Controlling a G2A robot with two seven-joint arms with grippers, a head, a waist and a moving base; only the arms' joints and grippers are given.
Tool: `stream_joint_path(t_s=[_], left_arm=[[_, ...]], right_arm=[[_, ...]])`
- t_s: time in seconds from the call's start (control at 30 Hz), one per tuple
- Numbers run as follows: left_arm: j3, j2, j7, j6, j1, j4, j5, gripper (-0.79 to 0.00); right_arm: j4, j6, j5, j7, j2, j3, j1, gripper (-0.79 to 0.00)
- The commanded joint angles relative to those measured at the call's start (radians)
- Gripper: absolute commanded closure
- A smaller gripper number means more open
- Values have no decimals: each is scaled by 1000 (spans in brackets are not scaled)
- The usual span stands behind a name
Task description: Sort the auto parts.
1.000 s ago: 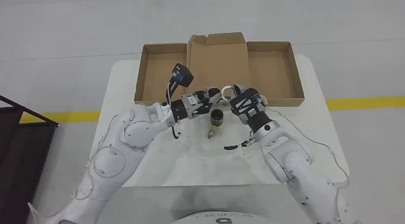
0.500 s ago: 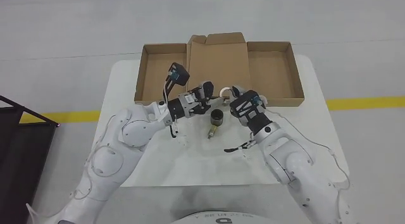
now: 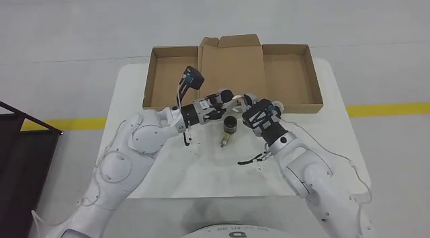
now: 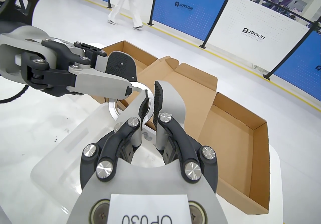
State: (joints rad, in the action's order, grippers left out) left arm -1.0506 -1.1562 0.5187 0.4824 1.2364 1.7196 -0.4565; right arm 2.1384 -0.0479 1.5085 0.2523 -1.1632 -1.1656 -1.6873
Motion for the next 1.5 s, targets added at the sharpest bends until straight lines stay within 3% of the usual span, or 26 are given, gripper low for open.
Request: stream_joint_path(t_s=[0.0,0.3,0.5,0.6,0.63,0.67,0.7,0.93,1.2,1.3,1.47], left_arm=[[3,0,2,1,-2,-1,3,-200],[12,-2,4,5,-8,-4,9,-172],[16,-2,2,4,-11,-5,8,0],[16,-2,2,4,-10,-3,3,0],[15,-1,2,2,-10,-1,-6,0],[14,-1,0,0,-10,2,-17,0],[13,-1,-4,-3,-7,4,-24,0],[-29,8,-26,-35,11,19,-92,0],[-261,44,-49,-86,61,48,-201,0],[-312,51,-77,-166,50,-25,-326,0],[-249,43,-45,-293,-34,-180,-497,0]], right_arm=[[2,-1,3,-4,0,-1,-4,0],[9,-10,14,-17,-1,-6,-20,0],[15,-18,16,-29,-1,-12,-31,0],[18,-24,10,-38,-1,-16,-36,0],[18,-30,3,-43,-1,-19,-38,-77],[19,-35,-4,-48,-1,-22,-40,-462],[19,-40,-11,-52,-1,-26,-42,-779],[28,-49,-70,-119,1,-75,-71,-785],[35,-67,-105,-173,5,-124,-106,-785],[36,-66,-102,-176,5,-128,-109,-785],[36,-55,-86,-171,3,-125,-109,-760]])
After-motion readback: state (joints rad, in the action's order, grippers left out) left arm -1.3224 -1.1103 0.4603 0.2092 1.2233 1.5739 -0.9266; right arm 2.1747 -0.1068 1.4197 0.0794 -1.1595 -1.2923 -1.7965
